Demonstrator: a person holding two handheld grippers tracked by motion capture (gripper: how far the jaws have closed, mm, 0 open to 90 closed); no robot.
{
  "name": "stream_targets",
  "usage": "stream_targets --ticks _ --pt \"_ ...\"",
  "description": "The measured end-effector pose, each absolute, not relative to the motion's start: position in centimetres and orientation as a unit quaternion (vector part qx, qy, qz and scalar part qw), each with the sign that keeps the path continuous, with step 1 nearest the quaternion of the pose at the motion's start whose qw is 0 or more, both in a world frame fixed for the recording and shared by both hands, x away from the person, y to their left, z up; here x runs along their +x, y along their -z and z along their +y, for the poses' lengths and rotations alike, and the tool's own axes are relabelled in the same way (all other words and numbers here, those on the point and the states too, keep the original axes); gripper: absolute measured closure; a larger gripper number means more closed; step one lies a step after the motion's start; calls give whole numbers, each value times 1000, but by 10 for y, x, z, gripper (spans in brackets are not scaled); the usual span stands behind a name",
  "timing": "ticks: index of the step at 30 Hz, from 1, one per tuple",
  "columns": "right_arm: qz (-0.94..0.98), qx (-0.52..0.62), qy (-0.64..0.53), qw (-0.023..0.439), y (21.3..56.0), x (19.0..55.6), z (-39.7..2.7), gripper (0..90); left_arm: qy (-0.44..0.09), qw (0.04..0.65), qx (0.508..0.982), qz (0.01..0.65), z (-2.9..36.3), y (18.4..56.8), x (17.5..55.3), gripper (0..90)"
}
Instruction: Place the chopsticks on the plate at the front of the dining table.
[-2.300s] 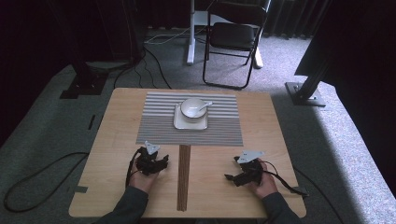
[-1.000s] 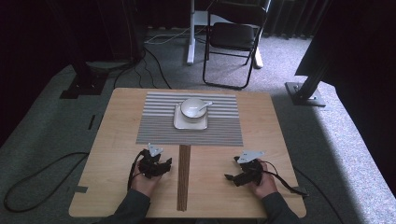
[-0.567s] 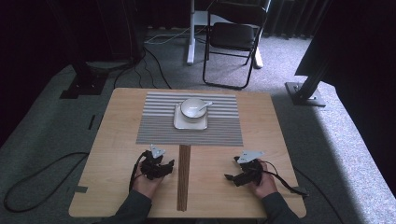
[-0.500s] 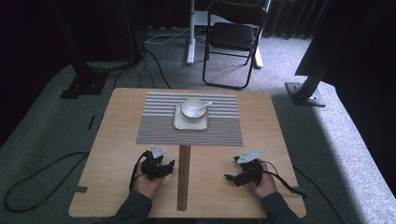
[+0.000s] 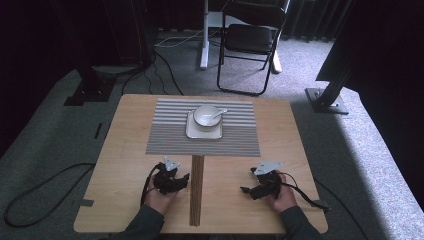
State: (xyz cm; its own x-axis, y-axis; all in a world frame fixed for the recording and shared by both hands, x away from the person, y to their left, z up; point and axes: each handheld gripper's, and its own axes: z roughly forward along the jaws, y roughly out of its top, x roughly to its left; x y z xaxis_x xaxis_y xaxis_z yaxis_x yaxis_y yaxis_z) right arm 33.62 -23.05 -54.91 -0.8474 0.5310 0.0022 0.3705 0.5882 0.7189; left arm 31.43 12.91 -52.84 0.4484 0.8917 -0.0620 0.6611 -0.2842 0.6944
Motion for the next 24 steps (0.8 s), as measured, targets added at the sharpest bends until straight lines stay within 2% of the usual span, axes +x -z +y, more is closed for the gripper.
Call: stream_targets --ticks 24 --pt "885 255 -376 107 549 336 -231 116 -184 324 798 473 115 535 310 408"
